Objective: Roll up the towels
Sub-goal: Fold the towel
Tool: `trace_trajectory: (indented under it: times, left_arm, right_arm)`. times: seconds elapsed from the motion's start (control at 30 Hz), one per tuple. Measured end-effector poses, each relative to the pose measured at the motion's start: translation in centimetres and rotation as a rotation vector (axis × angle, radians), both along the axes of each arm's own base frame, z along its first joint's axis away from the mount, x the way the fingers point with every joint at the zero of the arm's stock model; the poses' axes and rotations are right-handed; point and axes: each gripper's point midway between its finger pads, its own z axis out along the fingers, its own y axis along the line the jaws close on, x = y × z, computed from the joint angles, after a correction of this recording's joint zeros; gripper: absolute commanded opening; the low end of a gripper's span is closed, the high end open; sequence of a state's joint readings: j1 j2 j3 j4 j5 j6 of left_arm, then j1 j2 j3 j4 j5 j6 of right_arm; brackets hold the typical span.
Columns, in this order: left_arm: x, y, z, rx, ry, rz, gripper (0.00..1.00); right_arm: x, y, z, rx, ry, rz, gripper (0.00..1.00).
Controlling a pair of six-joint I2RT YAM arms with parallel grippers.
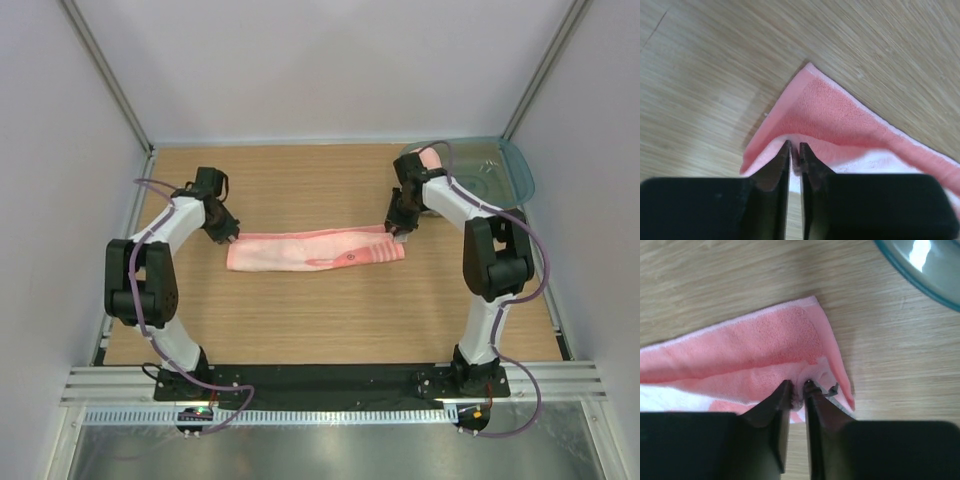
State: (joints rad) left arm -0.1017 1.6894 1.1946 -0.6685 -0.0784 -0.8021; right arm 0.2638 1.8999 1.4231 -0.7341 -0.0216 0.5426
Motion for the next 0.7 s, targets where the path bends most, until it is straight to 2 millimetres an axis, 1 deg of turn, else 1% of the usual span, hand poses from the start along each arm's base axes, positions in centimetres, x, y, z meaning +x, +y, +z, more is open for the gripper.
trace_trajectory:
  times: [0.03, 0.07, 0.1, 0.13, 0.17, 0.2, 0.23, 0.37, 0.43, 0.53, 0.57, 0.63, 0.67, 0.7]
  left_arm:
    - [0.3, 0.0, -0.3, 0.003, 0.008, -0.005, 0.42]
    - [0.6, 0.0, -0.6, 0.005, 0.014, -0.009, 0.52]
    - [0.9, 0.0, -0.7, 0.003, 0.017, -0.006, 0.59]
    - [1.2, 0.1, -0.8, 0.003, 0.019, -0.003, 0.7]
    - [1.5, 0.2, -0.8, 0.005, 0.017, -0.004, 0.74]
    - [1.7, 0.3, -0.7, 0.006, 0.013, 0.0, 0.77]
    - [1.8, 0.5, -0.6, 0.009, 0.011, 0.003, 0.8]
    - [1.8, 1.3, 0.3, 0.041, -0.007, 0.013, 0.84]
    - [1.5, 1.8, 1.2, 0.065, -0.027, 0.022, 0.84]
    - [0.2, 2.4, 2.8, 0.088, -0.07, 0.033, 0.83]
    - [-0.5, 2.6, 3.3, 0.089, -0.083, 0.035, 0.82]
    - [-1.8, 2.6, 3.7, 0.083, -0.109, 0.036, 0.81]
    - [-2.5, 2.6, 3.5, 0.075, -0.11, 0.034, 0.8]
    - [-3.3, 2.5, 3.0, 0.069, -0.103, 0.031, 0.79]
  right_arm:
    - [0.2, 0.0, -0.2, -0.004, 0.006, 0.001, 0.43]
    - [0.5, -0.1, -0.4, -0.012, 0.007, 0.002, 0.48]
    - [0.8, -0.2, -0.5, -0.02, 0.004, -0.003, 0.59]
    - [1.0, -0.2, -0.5, -0.024, 0.003, -0.005, 0.62]
    - [1.1, -0.4, -0.4, -0.029, -0.002, -0.006, 0.65]
    - [1.2, -0.5, -0.3, -0.037, -0.005, -0.008, 0.7]
    - [1.5, -0.7, 0.1, -0.046, -0.012, -0.012, 0.72]
    - [2.3, -1.4, 1.6, -0.082, -0.063, -0.03, 0.73]
    - [2.1, -2.0, 3.0, -0.099, -0.1, -0.043, 0.72]
    - [0.8, -2.7, 5.7, -0.093, -0.183, -0.057, 0.68]
    - [0.0, -2.8, 6.5, -0.084, -0.208, -0.057, 0.63]
    - [-1.5, -2.8, 7.5, -0.054, -0.253, -0.055, 0.58]
    - [-2.2, -2.6, 7.7, -0.032, -0.263, -0.048, 0.49]
    - [-2.7, -2.2, 7.6, -0.001, -0.275, -0.036, 0.45]
